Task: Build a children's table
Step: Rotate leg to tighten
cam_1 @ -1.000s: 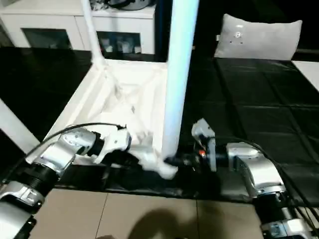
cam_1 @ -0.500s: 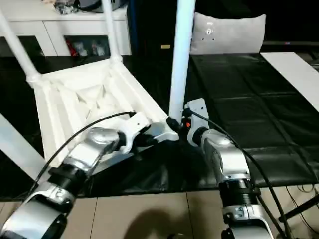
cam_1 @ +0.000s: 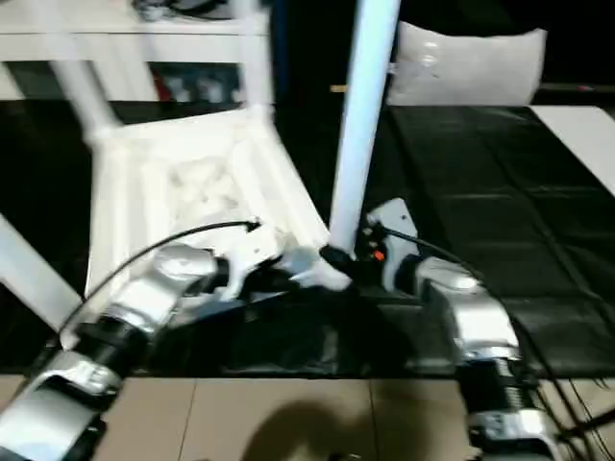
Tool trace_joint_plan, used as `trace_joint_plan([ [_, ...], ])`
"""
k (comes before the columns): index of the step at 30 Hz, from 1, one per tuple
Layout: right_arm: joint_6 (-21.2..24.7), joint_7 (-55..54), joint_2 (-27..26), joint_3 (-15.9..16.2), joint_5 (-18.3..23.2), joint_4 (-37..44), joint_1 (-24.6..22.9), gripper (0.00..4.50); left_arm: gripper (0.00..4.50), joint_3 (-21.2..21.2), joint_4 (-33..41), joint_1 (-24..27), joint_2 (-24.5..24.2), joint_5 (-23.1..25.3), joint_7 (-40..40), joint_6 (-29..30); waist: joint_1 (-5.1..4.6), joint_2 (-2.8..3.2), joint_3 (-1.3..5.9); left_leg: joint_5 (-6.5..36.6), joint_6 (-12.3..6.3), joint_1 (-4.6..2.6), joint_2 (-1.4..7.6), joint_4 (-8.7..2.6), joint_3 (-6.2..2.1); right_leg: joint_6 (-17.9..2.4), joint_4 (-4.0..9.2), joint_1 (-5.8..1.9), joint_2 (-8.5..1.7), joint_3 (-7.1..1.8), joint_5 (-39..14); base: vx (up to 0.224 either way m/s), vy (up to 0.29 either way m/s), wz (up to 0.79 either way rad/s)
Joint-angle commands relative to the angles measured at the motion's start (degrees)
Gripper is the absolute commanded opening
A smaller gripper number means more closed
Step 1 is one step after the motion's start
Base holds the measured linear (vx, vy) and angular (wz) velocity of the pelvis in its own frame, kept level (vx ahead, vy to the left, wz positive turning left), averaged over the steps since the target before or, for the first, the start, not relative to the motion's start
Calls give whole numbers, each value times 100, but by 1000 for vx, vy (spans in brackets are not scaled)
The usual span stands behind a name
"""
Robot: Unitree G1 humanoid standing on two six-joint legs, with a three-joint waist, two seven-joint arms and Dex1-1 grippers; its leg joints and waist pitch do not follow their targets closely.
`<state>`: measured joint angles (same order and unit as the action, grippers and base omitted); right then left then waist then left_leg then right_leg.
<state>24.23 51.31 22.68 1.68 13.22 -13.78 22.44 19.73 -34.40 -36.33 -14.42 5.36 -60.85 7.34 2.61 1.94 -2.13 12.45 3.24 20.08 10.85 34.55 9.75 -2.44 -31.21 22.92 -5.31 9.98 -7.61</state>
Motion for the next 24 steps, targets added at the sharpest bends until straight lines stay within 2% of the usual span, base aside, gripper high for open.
trace_joint_plan([
  [1, -3, 460, 226, 62, 124, 165, -24, 411, 0, 133, 242, 9, -104, -90, -407, -287, 16, -23, 397, 667, -633, 5, 296, -375, -92, -611, 304, -398, -425, -385, -1659, 0, 0, 0],
  [3, -98, 933, 529, 241, 111, 150, -62, 411, 0, 186, 194, -10, -250, -131, -706, -517, 47, -28, 400, 665, -627, -2, 295, -368, -80, -648, 292, -397, -424, -389, -1614, 0, 0, 0],
  [4, -101, 948, 538, 248, 111, 149, -63, 411, 0, 188, 192, -11, -254, -132, -715, -523, 81, -57, 402, 629, -636, 8, 292, -365, -74, -660, 276, -405, -434, -393, -1611, 0, 0, 0],
  [6, -243, 1545, 794, 433, 177, 166, -113, 411, 0, 269, 95, -43, -418, -146, -1089, -817, 119, -61, 404, 605, -641, 6, 285, -359, -62, -650, 282, -396, -433, -393, -1642, 0, 0, 0],
  [9, -371, 2004, 915, 525, 242, 126, -127, 411, 0, 361, 48, -54, -577, -169, -1509, -1099, 156, -52, 400, 613, -664, 7, 298, -361, -59, -614, 286, -388, -429, -394, -1713, 0, 0, 0],
  [10, -380, 2090, 928, 544, 254, 108, -123, 385, 0, 380, 54, -53, -609, -180, -1614, -1125, 176, -48, 399, 618, -644, -2, 311, -364, -63, -627, 286, -381, -431, -394, -1726, 0, 0, 0],
  [12, -377, 2228, 939, 573, 296, 92, -123, 378, 0, 423, 90, -38, -669, -209, -1812, -1181, 219, -46, 396, 636, -601, -14, 315, -367, -59, -627, 292, -370, -437, -398, -1788, 0, 0, 0],
  [14, -367, 2393, 956, 616, 380, 80, -123, 357, 0, 490, 144, -16, -741, -271, -2065, -1265, 276, -79, 402, 612, -565, -23, 327, -373, -55, -649, 274, -367, -443, -409, -1783, 0, 0, 0],
  [16, -399, 2430, 928, 635, 398, 61, -121, 330, 0, 538, 208, 4, -756, -301, -2181, -1307, 299, -79, 404, 596, -550, -21, 336, -378, -61, -654, 258, -368, -453, -414, -1762, 0, 0, 0],
  [19, -432, 2520, 874, 679, 430, 8, -115, 324, 0, 597, 278, 20, -743, -322, -2293, -1360, 314, -88, 398, 581, -533, -10, 323, -375, -54, -642, 260, -371, -455, -415, -1795, 0, 0, 0],
  [20, -408, 2574, 864, 700, 453, -1, -117, 298, 0, 603, 281, 20, -726, -327, -2303, -1365, 319, -98, 398, 572, -516, -12, 316, -373, -48, -596, 275, -371, -453, -412, -1879, 0, 0, 0],
  [24, -338, 2735, 835, 775, 517, -14, -132, 276, 0, 604, 245, 12, -667, -310, -2321, -1407, 341, -95, 400, 559, -527, -9, 317, -370, -49, -551, 284, -369, -451, -408, -1930, 0, 0, 0],
])
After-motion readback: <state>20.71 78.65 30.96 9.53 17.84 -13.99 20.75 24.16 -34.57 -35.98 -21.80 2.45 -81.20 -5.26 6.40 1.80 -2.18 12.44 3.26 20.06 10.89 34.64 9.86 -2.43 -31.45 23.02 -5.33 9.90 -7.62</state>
